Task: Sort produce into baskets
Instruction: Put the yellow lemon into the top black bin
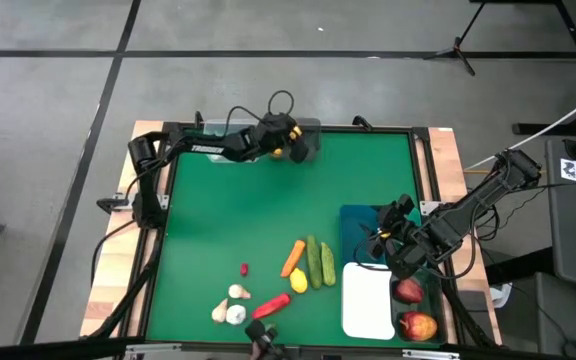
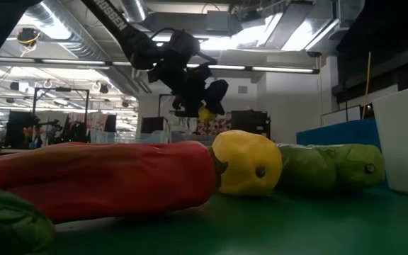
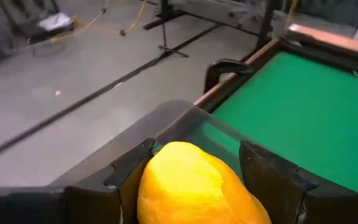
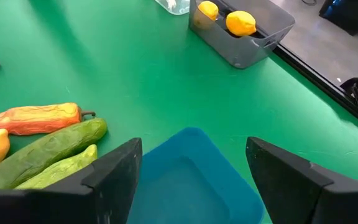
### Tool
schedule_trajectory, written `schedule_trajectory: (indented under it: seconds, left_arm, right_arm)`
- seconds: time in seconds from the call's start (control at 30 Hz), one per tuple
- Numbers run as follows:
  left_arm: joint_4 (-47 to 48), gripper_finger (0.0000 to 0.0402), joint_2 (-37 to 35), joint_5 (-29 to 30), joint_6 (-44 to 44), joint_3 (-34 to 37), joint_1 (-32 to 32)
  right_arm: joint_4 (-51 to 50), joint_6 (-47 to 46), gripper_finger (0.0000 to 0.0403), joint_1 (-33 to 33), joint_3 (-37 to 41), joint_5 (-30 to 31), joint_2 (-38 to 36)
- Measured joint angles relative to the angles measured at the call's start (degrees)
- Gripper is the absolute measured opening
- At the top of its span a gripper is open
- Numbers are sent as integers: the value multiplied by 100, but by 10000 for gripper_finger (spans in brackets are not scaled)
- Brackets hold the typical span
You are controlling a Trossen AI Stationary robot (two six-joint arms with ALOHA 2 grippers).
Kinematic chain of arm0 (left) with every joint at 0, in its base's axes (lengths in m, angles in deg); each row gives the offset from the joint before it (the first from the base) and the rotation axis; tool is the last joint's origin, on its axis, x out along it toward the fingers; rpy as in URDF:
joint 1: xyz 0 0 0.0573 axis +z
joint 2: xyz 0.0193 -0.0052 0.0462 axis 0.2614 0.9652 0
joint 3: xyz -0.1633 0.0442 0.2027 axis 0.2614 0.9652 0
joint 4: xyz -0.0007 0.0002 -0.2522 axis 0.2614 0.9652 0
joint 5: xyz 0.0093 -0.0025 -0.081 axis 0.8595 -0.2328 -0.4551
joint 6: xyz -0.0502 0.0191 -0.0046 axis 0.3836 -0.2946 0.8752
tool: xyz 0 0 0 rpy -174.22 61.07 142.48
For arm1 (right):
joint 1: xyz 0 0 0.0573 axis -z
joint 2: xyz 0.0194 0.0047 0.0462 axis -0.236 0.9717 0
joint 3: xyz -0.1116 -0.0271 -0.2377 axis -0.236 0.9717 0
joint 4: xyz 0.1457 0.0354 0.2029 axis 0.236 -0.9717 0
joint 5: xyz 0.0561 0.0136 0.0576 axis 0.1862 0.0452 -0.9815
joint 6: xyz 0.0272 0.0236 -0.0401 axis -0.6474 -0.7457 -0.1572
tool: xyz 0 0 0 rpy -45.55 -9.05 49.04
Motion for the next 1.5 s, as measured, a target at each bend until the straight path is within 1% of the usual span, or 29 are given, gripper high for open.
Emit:
schedule_trajectory:
  seconds: [0.07,0.13,0.27,0.37,0.43,0.5,0.53,0.63,0.67,0.7,0.77,0.87,0.97,1.03,1.13,1.2,1.3,1.43,1.5]
  left_arm:
    - [-23,223,0,2,-235,0,-18]
    - [-26,231,0,4,-293,0,-3]
    - [-29,266,0,10,-480,0,5]
    - [-20,295,0,0,-374,0,14]
    - [114,309,-30,-62,-47,0,-15]
    - [432,315,-118,-547,151,0,-64]
    - [585,315,-183,-935,154,0,-119]
    - [1189,309,-434,-2398,-90,-2,-422]
    - [1414,306,-508,-2742,-158,-2,-591]
    - [1564,303,-573,-2963,-182,-2,-809]
    - [1821,299,-666,-3110,-253,-2,-1351]
    - [1873,298,-686,-3112,-690,-2,-2288]
    - [1665,298,-611,-2829,-1185,-14,-3195]
    - [1769,298,-566,-2410,-1580,-7,-3696]
    - [1771,298,-505,-1598,-1854,-4,-4241]
    - [1665,298,-478,-1368,-2006,-4,-4468]
    - [1610,298,-439,-1294,-2091,-7,-4675]
    - [1518,298,-243,-1282,-2078,-7,-4672]
    - [1400,298,-92,-1387,-2088,-7,-4631]
  right_arm:
    - [0,46,289,0,0,-2,0]
    - [4,55,289,0,0,-19,0]
    - [9,55,289,0,0,-105,0]
    - [12,54,289,0,0,-161,0]
    - [13,53,289,0,0,-235,0]
    - [13,53,289,0,0,-256,0]
    - [13,53,289,0,0,-256,0]
    - [13,54,289,0,0,-256,0]
    - [12,59,289,0,0,-257,0]
    - [9,62,289,0,0,-256,0]
    - [-3,64,289,0,0,-256,0]
    - [-9,79,289,0,0,-256,0]
    - [-9,82,289,0,0,-256,0]
    - [-9,83,289,0,0,-256,0]
    - [14,84,289,0,2,-257,2]
    - [26,84,289,0,2,-256,0]
    - [29,84,289,0,2,-256,0]
    - [34,84,289,0,2,-257,0]
    - [39,84,289,0,2,-259,1]
